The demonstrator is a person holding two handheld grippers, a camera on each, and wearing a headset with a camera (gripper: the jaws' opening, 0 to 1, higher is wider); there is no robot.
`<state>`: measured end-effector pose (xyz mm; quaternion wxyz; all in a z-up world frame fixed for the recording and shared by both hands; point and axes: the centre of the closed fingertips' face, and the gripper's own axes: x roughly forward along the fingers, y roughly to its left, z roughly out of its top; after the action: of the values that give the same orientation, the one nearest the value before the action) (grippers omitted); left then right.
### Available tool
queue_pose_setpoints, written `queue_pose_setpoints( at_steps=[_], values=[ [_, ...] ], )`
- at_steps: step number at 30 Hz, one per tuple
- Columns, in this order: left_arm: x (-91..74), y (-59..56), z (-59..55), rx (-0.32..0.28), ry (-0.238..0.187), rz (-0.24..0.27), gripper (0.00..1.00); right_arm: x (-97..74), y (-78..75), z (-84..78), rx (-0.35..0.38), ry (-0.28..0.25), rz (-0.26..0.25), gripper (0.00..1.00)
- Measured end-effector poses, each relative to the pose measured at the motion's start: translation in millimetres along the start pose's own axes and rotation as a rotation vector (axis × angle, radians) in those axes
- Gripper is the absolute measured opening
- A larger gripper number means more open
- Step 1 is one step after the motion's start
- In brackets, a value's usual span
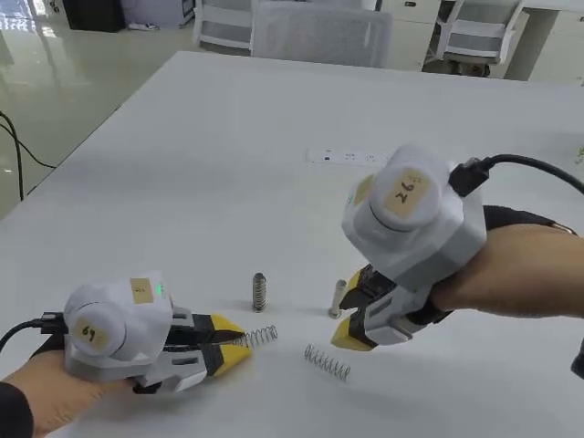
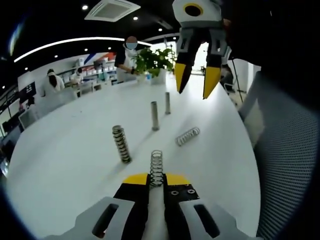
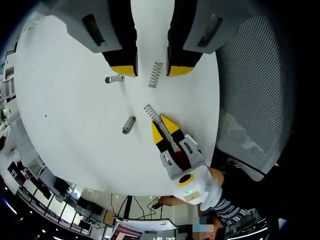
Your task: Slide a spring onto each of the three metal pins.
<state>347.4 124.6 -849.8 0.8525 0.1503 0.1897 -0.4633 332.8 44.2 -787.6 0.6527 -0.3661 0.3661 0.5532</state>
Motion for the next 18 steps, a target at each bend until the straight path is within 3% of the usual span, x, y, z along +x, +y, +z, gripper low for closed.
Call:
queue_pose_setpoints(
  at_steps=[6,18],
  values=[
    [-3.9,-8.9,4.4,0.003,-0.013,-0.028,0.02,1.6,2.5,1.0,0.0,-0.004,0.011,0.2],
    [-7.9,-37.9,50.4,0.079,-0.089,-0.101,0.02,4.9,9.6,5.5,-0.01,-0.02,0.036,0.2]
  ],
)
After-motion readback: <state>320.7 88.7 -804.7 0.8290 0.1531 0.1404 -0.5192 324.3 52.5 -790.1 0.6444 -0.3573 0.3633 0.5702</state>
